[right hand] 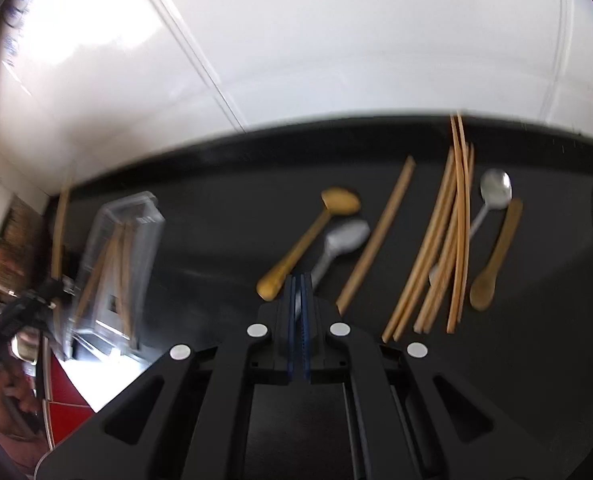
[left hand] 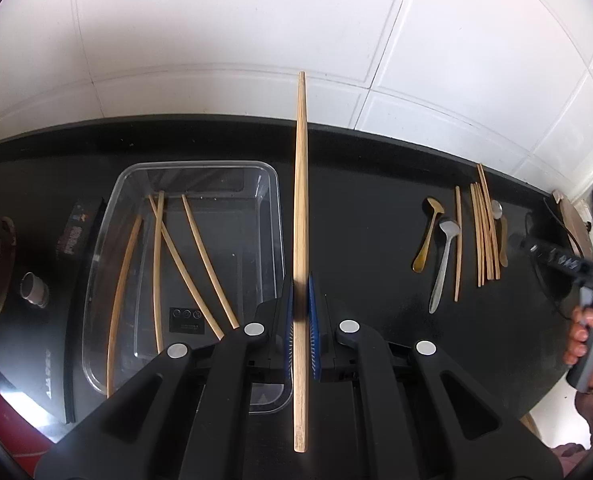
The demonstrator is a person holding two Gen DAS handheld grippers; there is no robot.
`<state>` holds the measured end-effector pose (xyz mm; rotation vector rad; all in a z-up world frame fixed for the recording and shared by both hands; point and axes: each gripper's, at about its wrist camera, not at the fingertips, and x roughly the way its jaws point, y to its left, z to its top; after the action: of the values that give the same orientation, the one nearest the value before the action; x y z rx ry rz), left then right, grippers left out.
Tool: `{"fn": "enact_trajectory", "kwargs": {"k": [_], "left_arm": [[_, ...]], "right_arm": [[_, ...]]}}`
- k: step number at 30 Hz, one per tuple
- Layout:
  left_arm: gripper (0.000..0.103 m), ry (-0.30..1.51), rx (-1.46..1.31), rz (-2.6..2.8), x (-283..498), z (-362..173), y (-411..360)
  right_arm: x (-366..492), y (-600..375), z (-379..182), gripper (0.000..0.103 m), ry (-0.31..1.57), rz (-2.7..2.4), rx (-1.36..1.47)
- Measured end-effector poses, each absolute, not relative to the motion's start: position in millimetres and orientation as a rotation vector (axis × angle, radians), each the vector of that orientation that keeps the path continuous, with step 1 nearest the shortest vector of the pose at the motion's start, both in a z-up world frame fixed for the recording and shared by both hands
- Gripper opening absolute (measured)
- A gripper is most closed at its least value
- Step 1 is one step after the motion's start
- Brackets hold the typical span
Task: Organize utensils
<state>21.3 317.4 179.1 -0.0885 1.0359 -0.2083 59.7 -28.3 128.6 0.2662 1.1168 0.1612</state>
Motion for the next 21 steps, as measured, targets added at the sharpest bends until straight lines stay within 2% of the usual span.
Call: {"fn": "enact_trajectory", "kwargs": {"k": [11,21], "left_arm": [[0.006,1.044,-0.059,-0.284,31,170,318],[0.006,1.077,-0.075,-0.262,42,158,325]], "right_arm": [[94,-7,57,0.004,1.217,0.054,0.234],[115,-10,35,0.004,1.230,0.030,0.194]]}}
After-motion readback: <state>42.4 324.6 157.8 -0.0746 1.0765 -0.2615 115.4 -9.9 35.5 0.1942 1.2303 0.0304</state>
